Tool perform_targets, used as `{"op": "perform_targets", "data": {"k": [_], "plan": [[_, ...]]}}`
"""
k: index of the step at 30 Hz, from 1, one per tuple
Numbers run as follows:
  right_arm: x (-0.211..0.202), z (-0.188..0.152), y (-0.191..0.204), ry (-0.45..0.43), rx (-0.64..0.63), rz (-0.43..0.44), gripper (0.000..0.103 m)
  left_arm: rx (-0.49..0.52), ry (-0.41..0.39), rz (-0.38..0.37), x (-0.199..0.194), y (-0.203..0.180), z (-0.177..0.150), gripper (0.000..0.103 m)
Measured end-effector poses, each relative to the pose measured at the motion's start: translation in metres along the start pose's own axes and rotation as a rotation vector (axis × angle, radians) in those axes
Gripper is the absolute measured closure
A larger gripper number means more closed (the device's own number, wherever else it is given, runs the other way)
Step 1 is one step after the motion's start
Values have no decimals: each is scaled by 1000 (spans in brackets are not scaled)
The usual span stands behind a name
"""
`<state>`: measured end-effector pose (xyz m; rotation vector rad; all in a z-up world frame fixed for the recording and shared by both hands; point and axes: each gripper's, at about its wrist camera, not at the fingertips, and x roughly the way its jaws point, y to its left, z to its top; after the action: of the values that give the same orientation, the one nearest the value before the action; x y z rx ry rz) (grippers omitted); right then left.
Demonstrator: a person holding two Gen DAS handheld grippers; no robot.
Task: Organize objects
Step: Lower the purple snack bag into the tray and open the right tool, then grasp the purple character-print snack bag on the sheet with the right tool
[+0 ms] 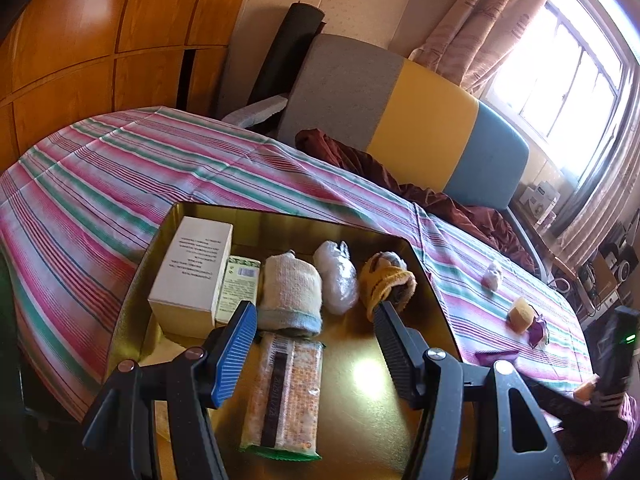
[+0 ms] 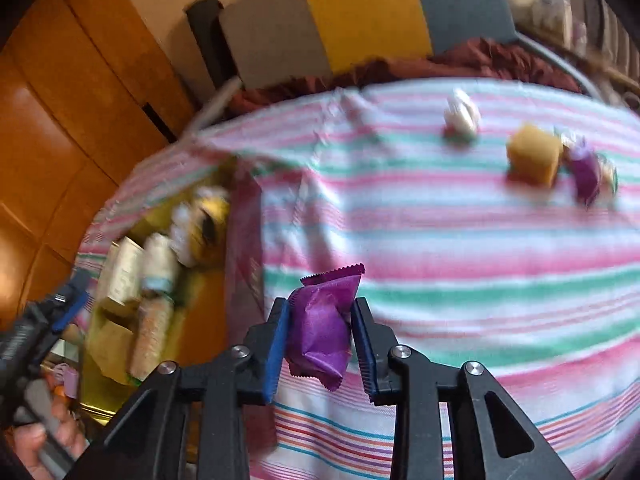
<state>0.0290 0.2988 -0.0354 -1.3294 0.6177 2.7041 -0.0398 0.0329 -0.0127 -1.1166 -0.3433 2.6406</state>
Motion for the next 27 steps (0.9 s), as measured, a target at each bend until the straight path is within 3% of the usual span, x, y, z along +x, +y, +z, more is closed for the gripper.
{"op": "perform_targets", "data": {"k": [5,9,12,17,27], "plan": [[-3,18,50,-21,-103,93,71,-19,-23,32,-4,10,10,41],[28,20,95,41,-202,131,71,-49,-30,42,-7,19,15,41],[59,18,121,91,-267,113,70,-66,-36,40,-9,23,18,41],[77,24,128,125,-248,112,69,-71,-47,39,-11,24,20,41],[20,24,95,-40,-220,96,53,-24,-18,4,-5,7,7,41]]}}
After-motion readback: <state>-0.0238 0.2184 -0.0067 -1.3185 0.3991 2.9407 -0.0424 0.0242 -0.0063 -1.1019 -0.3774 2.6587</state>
